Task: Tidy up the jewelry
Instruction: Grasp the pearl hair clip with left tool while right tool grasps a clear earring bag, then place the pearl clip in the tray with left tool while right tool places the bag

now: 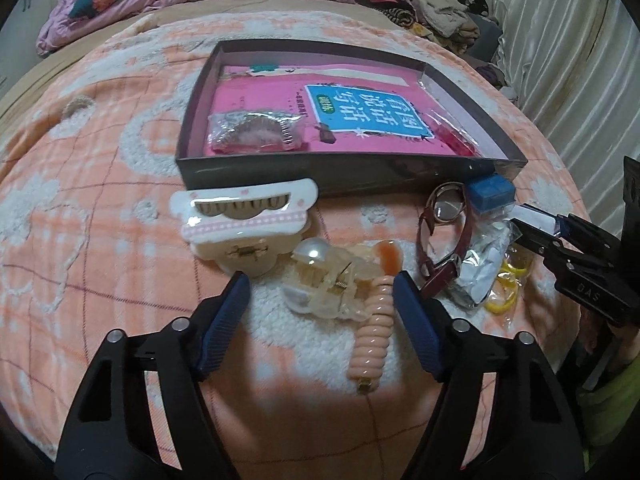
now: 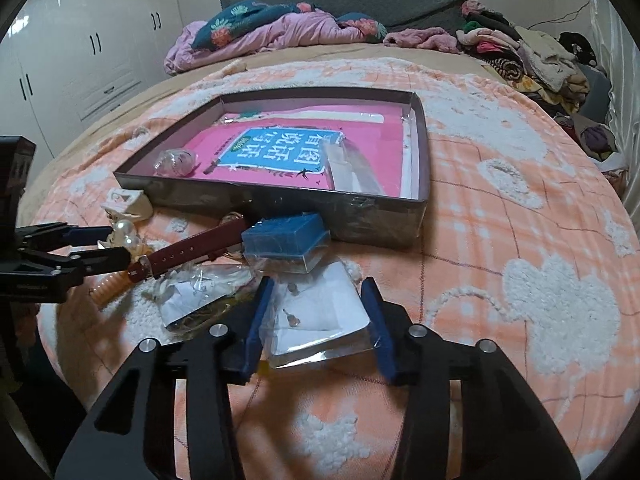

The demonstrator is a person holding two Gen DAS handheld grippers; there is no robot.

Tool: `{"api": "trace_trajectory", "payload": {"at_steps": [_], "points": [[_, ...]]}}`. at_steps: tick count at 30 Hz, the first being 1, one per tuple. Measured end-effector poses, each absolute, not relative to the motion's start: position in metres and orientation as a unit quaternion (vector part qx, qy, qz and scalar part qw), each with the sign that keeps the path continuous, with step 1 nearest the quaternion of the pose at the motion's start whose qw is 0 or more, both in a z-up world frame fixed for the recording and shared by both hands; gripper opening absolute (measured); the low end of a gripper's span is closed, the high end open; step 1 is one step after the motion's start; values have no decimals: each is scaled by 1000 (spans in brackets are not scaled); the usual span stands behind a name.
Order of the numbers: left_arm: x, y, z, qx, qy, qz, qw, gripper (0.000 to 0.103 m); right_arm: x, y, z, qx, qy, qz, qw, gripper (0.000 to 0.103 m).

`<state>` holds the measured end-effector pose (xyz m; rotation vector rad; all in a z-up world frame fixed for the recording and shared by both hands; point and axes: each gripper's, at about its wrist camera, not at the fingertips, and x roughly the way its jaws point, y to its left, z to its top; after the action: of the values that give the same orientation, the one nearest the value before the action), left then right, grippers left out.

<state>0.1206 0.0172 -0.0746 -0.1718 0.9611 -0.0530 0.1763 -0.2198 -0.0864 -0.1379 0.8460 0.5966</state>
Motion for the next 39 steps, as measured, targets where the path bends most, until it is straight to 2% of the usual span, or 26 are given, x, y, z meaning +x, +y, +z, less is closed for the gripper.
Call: {"api": "trace_trajectory", "payload": {"at_steps": [3,8,9,21,39], "points": [[124,12,-76,-83,462,-33,882,54,172,-227,-82,-63,395,277,874,39],[127,2,-77,-63,459,-37,885,47,166,-250,-71,-39,383,255,887,38],[126,2,-75,-62,455,-36,888,40,165,-255,-69,-35,382,252,888,38],[104,20,-40,-78,419,-31,904,40,152,-283,-33,-2,347,230,909,38],[127,58,2,-100,365,1,926,40,165,-229,7,-5,306,282,909,38]]}}
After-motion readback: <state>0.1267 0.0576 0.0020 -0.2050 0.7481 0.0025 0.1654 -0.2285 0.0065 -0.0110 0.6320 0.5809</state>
